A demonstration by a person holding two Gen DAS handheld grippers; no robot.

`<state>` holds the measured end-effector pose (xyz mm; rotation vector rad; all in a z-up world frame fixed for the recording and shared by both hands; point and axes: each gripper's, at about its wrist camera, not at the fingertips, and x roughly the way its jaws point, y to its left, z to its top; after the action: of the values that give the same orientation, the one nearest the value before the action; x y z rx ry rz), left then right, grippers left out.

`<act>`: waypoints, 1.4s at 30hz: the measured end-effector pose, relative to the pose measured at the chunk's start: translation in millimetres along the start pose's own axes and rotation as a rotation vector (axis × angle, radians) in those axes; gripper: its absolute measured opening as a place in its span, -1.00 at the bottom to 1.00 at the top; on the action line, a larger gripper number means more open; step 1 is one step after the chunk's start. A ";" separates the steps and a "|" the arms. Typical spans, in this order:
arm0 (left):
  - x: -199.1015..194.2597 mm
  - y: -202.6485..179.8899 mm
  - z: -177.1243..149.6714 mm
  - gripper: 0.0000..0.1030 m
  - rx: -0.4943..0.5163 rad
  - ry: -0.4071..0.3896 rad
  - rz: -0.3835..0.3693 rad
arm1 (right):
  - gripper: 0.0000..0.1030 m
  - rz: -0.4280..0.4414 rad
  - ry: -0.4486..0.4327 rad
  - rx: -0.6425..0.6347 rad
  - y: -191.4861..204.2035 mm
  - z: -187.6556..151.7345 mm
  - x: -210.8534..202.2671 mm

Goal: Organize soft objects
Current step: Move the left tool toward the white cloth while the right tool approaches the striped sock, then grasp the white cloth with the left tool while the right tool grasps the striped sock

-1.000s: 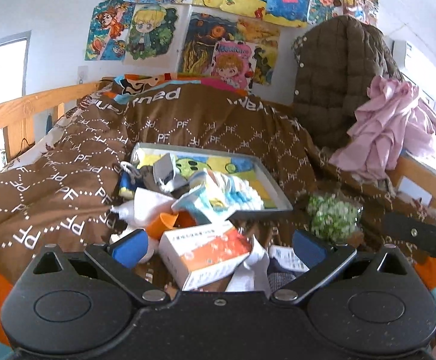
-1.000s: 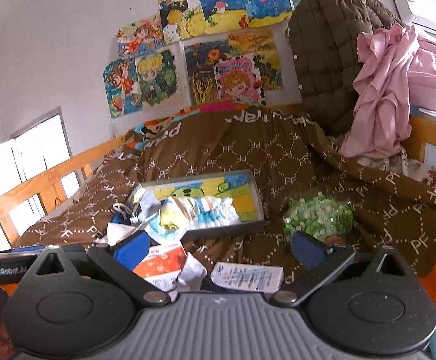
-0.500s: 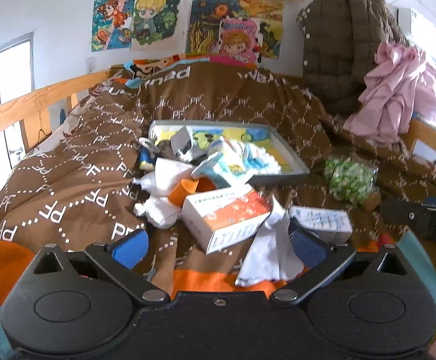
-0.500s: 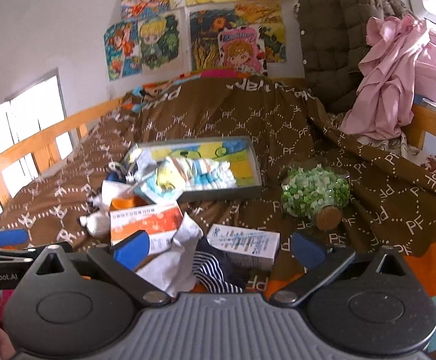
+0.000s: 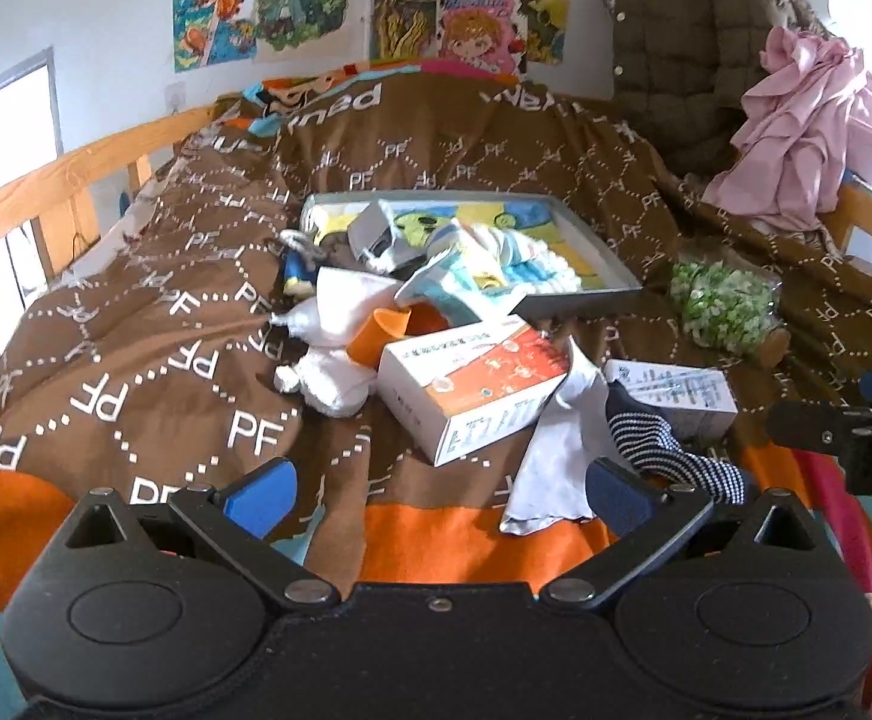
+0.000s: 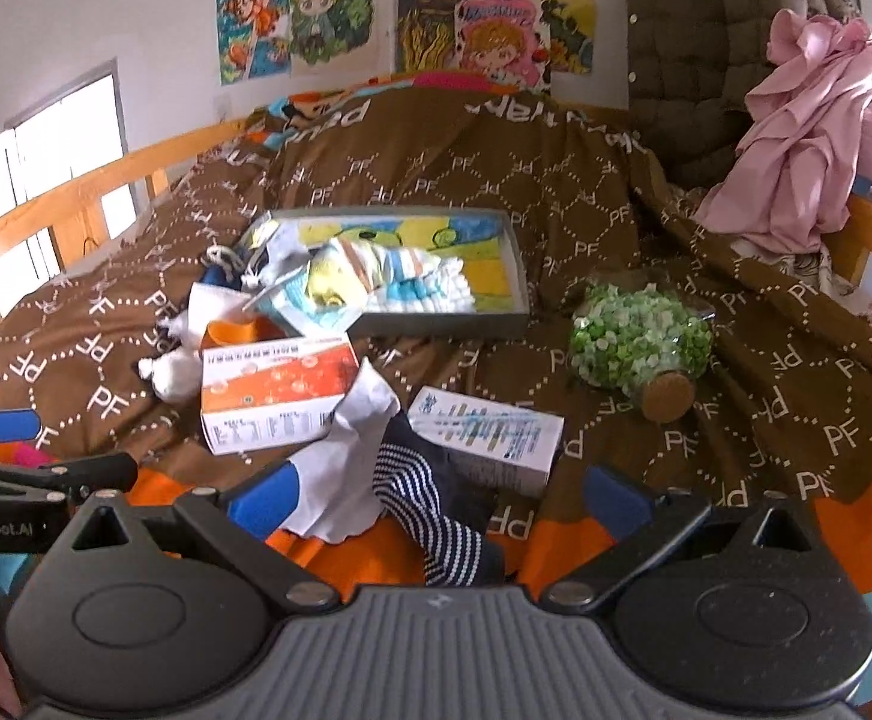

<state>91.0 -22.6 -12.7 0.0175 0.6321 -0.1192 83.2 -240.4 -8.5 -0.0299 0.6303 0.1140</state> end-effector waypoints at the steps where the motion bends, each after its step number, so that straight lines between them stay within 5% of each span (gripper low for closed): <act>1: 2.1 0.5 0.0 0.98 -0.003 0.008 0.001 | 0.99 -0.004 0.013 -0.003 0.9 -0.2 2.4; 9: 16.5 -6.3 0.0 0.98 0.053 0.043 -0.004 | 0.99 -0.027 0.115 0.005 -1.9 -1.8 22.0; 24: 61.6 -26.4 2.7 0.99 0.440 0.099 -0.103 | 0.99 -0.004 0.267 0.124 -24.4 -0.7 58.7; 36: 87.8 -36.6 -7.2 0.99 0.490 0.138 -0.202 | 0.99 0.124 0.395 0.258 -49.1 4.6 101.0; 42: 100.7 -36.7 -7.5 0.98 0.476 0.145 -0.241 | 0.99 0.137 0.392 0.161 -43.7 13.4 114.5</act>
<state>162.9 -69.3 -77.5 0.4137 0.7377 -0.5029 187.9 -271.9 -65.5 0.1498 1.0321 0.1921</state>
